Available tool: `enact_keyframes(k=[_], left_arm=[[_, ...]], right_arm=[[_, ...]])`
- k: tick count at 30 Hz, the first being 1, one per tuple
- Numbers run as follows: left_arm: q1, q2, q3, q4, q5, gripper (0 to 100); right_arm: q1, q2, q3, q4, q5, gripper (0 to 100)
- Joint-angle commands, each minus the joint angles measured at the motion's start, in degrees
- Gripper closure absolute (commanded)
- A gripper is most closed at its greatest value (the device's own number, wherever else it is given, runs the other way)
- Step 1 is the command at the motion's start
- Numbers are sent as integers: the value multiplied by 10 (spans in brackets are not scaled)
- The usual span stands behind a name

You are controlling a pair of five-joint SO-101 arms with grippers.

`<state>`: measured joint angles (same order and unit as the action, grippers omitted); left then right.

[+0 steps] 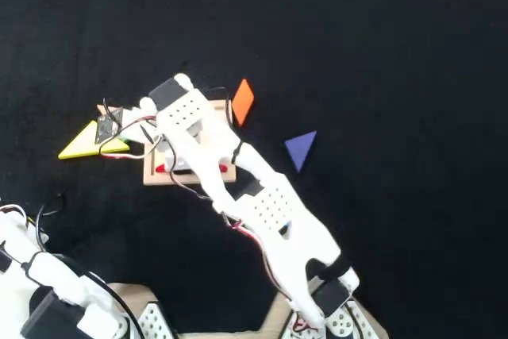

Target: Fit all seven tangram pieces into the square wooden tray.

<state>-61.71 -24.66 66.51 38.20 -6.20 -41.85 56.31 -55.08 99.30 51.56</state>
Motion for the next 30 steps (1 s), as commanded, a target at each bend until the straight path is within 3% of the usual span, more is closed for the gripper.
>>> enact_keyframes(k=[1,17,19,22,24,30], left_arm=[[9,-9,0,-1,1,909],[9,-9,0,-1,1,909],[9,-9,0,-1,1,909],[9,-9,0,-1,1,909],[9,-9,0,-1,1,909],[9,-9,0,-1,1,909]], right_arm=[[-2,-63,-7,16,-2,769],[55,-67,-39,-48,30,775],[68,-61,-45,-82,30,826],[86,-29,-45,-141,22,996],[98,-5,-51,-164,-7,952],[111,29,-51,-176,-18,988]])
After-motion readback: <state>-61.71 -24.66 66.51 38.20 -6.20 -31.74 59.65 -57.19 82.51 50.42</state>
